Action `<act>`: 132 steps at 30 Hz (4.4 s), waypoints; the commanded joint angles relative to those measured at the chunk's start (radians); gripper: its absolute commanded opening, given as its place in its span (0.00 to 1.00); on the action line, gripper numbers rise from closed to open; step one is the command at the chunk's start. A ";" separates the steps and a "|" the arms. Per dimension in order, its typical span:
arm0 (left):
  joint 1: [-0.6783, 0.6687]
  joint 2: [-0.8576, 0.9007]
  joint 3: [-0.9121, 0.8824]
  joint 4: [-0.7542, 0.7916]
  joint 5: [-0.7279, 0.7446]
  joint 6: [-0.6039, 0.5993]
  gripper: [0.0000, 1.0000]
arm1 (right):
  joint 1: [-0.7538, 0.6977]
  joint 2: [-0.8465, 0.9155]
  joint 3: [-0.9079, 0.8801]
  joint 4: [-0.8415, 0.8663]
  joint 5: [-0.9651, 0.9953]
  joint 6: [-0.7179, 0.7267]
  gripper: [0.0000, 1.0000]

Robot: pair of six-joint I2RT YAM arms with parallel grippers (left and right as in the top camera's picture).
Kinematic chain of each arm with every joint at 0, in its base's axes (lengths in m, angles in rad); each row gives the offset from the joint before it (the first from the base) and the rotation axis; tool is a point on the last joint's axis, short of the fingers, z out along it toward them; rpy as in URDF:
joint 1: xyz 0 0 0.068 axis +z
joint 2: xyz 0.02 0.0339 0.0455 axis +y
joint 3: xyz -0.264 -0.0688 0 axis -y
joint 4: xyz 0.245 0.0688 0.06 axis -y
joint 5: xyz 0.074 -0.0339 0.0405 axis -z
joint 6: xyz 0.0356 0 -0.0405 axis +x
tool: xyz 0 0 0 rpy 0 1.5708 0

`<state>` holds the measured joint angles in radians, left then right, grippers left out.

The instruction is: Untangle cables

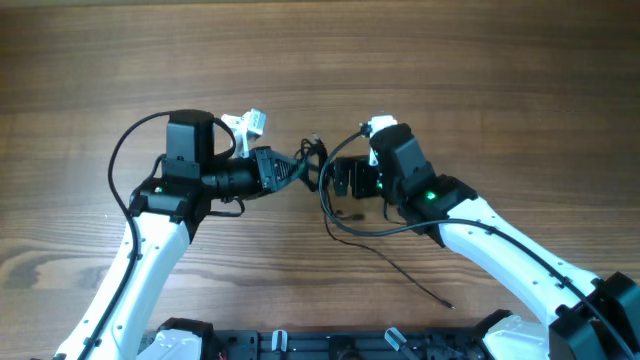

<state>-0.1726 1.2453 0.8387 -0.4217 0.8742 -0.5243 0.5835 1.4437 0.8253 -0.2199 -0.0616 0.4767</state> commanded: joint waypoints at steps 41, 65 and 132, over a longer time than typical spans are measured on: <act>0.157 -0.139 0.027 -0.242 -0.222 0.038 0.04 | 0.002 -0.092 0.005 -0.058 0.001 0.115 1.00; 0.157 -0.106 0.027 -0.361 -0.254 0.000 0.04 | 0.002 -0.092 0.005 -0.058 0.001 0.115 1.00; 0.157 -0.230 0.027 -0.188 -0.131 -0.008 0.04 | 0.002 -0.092 0.004 0.021 -0.246 0.761 1.00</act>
<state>-0.0231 1.0241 0.8486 -0.6090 0.7242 -0.5217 0.5835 1.3590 0.8253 -0.2008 -0.2924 1.2304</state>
